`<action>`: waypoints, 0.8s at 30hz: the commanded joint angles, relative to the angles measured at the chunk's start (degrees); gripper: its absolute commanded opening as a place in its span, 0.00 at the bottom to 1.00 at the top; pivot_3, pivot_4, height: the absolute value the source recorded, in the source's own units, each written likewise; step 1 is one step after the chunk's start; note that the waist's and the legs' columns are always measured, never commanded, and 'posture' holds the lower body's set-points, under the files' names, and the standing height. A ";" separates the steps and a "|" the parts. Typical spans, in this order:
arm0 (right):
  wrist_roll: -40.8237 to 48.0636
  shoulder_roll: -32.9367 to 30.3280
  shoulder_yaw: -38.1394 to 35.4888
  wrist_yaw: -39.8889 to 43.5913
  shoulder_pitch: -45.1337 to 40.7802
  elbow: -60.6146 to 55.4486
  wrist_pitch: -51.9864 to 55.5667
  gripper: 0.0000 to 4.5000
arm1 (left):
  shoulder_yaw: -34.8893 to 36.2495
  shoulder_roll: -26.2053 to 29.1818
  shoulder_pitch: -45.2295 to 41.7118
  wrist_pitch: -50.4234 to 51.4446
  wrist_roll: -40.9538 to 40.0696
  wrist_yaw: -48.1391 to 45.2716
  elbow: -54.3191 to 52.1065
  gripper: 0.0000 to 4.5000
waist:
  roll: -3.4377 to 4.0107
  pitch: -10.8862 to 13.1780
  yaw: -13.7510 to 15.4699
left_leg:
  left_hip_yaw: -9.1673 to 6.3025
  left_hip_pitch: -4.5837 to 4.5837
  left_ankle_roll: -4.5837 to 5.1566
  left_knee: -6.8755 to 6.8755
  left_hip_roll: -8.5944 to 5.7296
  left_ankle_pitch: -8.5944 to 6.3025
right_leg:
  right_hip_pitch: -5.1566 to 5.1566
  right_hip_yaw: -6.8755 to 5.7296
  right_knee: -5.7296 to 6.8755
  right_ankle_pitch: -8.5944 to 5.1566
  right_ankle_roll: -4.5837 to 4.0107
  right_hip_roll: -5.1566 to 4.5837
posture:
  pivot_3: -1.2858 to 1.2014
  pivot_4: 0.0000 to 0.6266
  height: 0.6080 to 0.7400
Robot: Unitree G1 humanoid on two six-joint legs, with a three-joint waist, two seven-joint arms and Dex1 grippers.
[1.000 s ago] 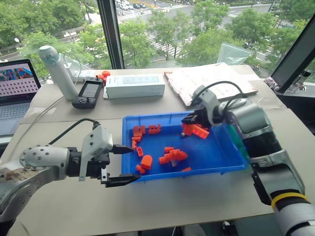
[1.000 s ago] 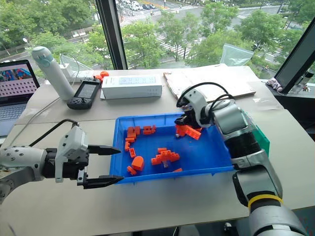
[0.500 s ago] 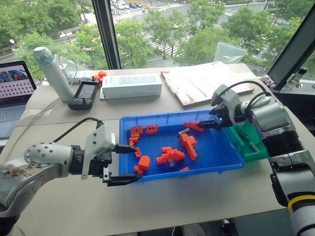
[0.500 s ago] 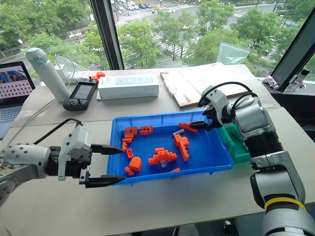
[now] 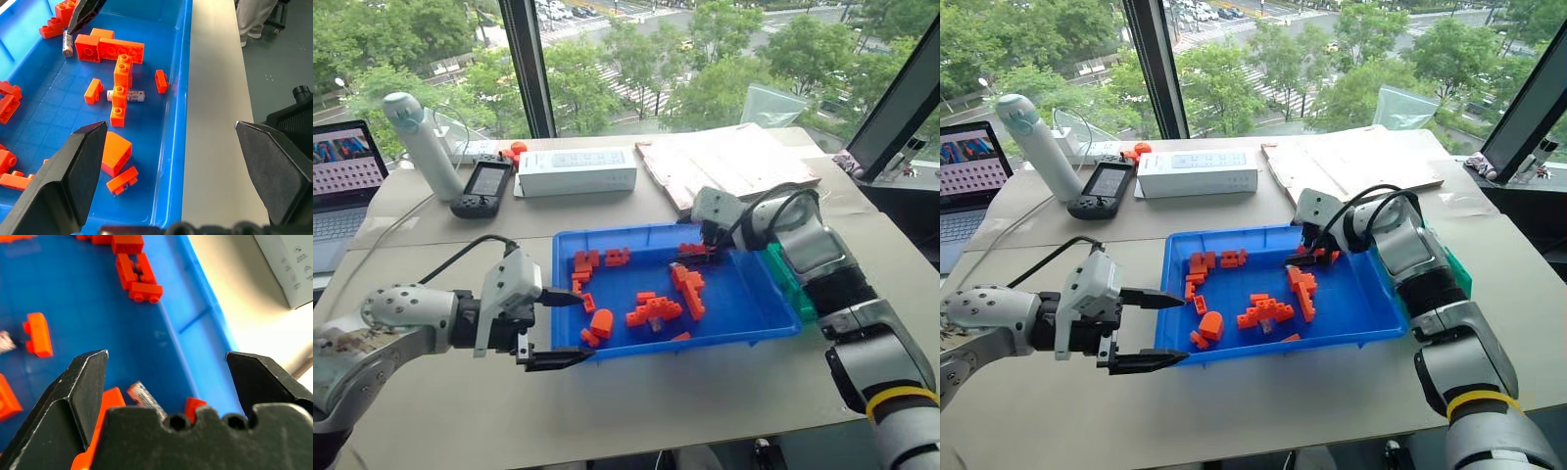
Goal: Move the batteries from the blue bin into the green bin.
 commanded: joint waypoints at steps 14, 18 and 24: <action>-15.63 4.43 6.66 2.41 -12.50 28.89 -28.23 0.61 | 3.91 0.75 2.18 0.09 -0.99 1.38 -2.64 1.00 | 0.01 0.00 -0.47 | 0.00 0.02 -0.04 -0.04 0.01 0.02 | -0.02 0.00 0.03 0.00 -0.02 0.02 | 0.52 0.24 1.00; -17.57 6.40 6.64 1.03 -13.56 32.69 -30.66 0.61 | 4.66 0.71 3.46 0.15 -0.93 2.01 -3.25 1.00 | 0.01 0.00 -0.32 | -0.01 0.01 -0.05 -0.03 0.01 0.02 | -0.01 0.00 0.03 0.01 -0.02 0.01 | 0.52 0.24 1.00; -17.29 9.85 5.00 3.71 -13.78 37.36 -27.11 0.49 | 5.46 0.97 4.44 0.26 -1.40 2.72 -4.09 1.00 | 0.01 0.01 -0.42 | 0.00 0.03 -0.07 -0.04 0.02 0.03 | -0.01 0.00 0.05 0.01 -0.03 0.02 | 0.52 0.24 1.00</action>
